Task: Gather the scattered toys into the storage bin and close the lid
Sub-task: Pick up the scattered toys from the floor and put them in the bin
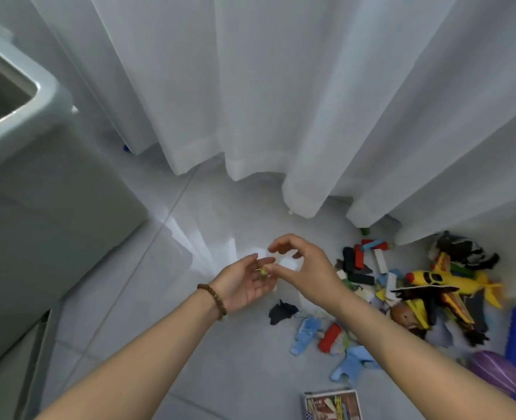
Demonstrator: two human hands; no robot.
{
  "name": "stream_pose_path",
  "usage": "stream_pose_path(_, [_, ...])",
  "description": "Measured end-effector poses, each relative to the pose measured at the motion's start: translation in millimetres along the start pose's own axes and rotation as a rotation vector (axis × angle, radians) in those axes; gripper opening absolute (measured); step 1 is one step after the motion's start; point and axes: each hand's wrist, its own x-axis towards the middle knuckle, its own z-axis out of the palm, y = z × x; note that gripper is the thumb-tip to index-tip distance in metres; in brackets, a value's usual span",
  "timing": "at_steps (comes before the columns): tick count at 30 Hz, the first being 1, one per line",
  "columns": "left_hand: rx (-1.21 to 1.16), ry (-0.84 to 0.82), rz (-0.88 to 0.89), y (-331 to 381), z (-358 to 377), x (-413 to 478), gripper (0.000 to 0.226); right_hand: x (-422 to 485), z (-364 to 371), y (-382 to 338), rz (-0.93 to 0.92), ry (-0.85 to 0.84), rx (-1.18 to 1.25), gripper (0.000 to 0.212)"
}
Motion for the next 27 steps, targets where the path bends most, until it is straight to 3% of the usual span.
stream_pose_path(3, [0.174, 0.150, 0.047, -14.0, 1.1, -1.0, 0.033, -19.6, -9.1, 26.0, 0.120, 0.116, -0.017, 0.022])
stream_pose_path(7, [0.595, 0.315, 0.203, -31.1, -15.3, -5.6, 0.033, -46.5, 5.1, 61.3, 0.240, -0.125, -0.311, 0.034])
stream_pose_path(13, [0.505, 0.291, 0.195, -54.7, -26.5, -14.1, 0.019, -56.7, 31.2, 68.8, 0.204, -0.078, -0.499, 0.029])
stream_pose_path(15, [0.470, 0.311, 0.149, -58.7, -25.5, -15.2, 0.022, -59.8, 33.3, 69.0, 0.249, 0.002, -0.418, 0.019])
stream_pose_path(18, [0.472, 0.305, 0.129, -63.8, -20.8, -15.0, 0.030, -65.2, 28.4, 61.3, 0.324, 0.137, -0.077, 0.019])
stream_pose_path(21, [0.578, 0.224, 0.157, -71.7, -15.3, -15.2, 0.041, -75.5, 22.9, 45.3, 0.319, 0.073, 0.304, 0.023])
stream_pose_path(24, [0.790, 0.110, 0.230, -83.1, -14.2, -15.6, 0.029, -84.9, 13.8, 44.0, 0.259, 0.003, 0.243, 0.025])
stream_pose_path(27, [0.790, 0.173, 0.300, -85.8, -18.3, -12.6, 0.030, -93.6, -12.9, 59.2, 0.244, 0.262, 0.079, 0.020])
